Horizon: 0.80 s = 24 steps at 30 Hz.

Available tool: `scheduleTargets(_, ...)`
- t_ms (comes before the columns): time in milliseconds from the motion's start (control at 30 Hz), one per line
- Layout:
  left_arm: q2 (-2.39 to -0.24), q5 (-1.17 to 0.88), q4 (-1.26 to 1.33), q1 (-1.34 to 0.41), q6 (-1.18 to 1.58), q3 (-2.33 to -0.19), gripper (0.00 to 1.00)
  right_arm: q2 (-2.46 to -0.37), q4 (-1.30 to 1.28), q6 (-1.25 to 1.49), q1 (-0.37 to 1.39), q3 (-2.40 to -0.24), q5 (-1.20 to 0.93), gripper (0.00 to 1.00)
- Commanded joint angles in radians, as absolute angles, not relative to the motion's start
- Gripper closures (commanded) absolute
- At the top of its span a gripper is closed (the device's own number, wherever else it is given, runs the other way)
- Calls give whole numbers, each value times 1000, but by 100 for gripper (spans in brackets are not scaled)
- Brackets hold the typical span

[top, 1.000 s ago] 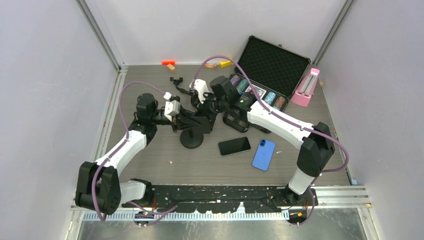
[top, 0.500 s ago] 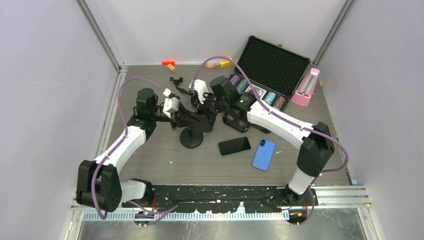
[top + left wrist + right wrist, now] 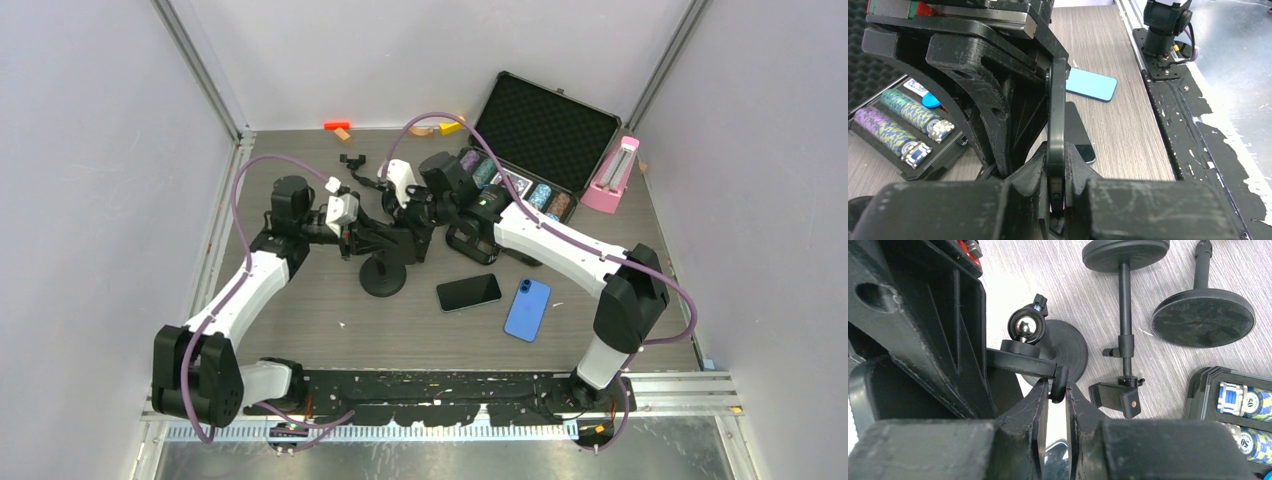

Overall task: Place the phone on the phone stand
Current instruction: Install the phone on the phone stand.

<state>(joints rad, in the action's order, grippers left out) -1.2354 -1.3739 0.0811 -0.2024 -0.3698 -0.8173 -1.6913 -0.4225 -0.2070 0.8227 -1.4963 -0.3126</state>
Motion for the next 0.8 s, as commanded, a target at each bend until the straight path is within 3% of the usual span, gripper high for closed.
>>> scheduleTargets(0,-1171,-1276,81,-186,-400,-851,100,-1700,-428,-181,841,-1511,-326,100)
scheduleTargets(767,-1086,-1202,117,-178,-336,-764,100,-1673,-385,-166,844,-1463,-246,100)
